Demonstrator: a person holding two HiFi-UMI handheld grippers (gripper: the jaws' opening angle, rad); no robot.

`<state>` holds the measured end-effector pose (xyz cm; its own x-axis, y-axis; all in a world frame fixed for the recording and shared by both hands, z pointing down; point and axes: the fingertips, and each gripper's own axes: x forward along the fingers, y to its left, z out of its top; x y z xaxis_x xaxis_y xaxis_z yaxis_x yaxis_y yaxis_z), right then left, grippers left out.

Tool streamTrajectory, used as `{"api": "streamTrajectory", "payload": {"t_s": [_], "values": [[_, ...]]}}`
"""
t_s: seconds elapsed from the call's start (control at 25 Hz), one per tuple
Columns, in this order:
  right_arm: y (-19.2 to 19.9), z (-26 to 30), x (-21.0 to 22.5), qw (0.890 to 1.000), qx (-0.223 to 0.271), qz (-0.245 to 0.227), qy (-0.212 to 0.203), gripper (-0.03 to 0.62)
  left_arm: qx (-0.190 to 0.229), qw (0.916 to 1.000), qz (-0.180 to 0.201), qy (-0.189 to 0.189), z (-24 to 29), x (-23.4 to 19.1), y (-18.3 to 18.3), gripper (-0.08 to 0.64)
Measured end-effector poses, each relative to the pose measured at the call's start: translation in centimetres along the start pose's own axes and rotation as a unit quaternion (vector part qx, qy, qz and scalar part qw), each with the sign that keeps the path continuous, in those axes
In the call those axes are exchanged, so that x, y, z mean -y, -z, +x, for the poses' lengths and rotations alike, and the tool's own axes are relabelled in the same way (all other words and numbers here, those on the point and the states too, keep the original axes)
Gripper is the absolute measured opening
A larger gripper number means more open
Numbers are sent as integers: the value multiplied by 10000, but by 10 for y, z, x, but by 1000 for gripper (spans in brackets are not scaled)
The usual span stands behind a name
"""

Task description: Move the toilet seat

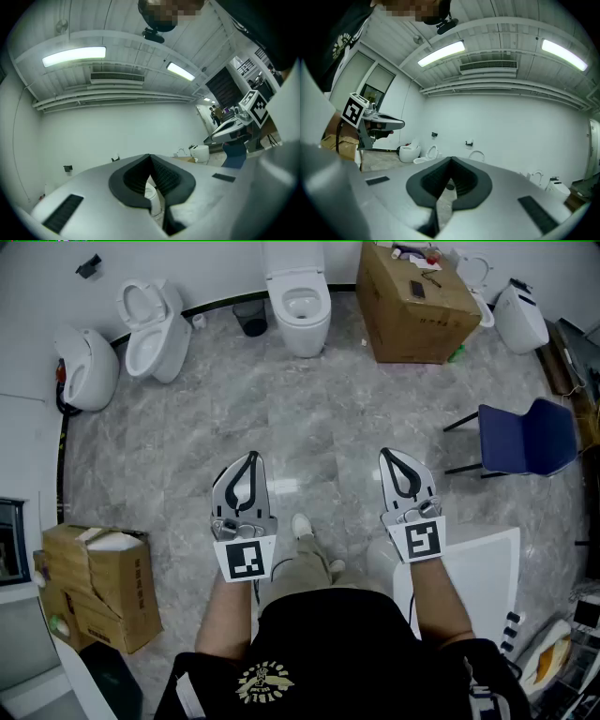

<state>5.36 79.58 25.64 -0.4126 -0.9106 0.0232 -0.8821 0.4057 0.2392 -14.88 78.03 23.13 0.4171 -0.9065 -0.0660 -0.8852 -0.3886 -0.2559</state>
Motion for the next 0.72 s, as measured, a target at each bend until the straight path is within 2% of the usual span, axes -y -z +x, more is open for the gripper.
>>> {"api": "streamTrajectory", "payload": {"t_s": [0.24, 0.32, 0.44, 0.56, 0.72], "values": [[-7, 33, 5, 9999, -51, 87, -54, 28, 1, 9999, 136, -37, 34, -26, -4, 18], [-11, 45, 4, 9999, -6, 125, -118, 28, -123, 9989, 437, 145, 45, -29, -1, 18], [-16, 65, 3, 9998, -15, 104, -157, 29, -101, 9993, 258, 245, 59, -37, 0, 18], [-17, 85, 1, 9998, -141, 65, -160, 29, -97, 9971, 621, 439, 74, -46, 2, 19], [-15, 109, 0, 9991, -387, 95, -167, 29, -7, 9967, 528, 613, 88, -59, 4, 20]]}}
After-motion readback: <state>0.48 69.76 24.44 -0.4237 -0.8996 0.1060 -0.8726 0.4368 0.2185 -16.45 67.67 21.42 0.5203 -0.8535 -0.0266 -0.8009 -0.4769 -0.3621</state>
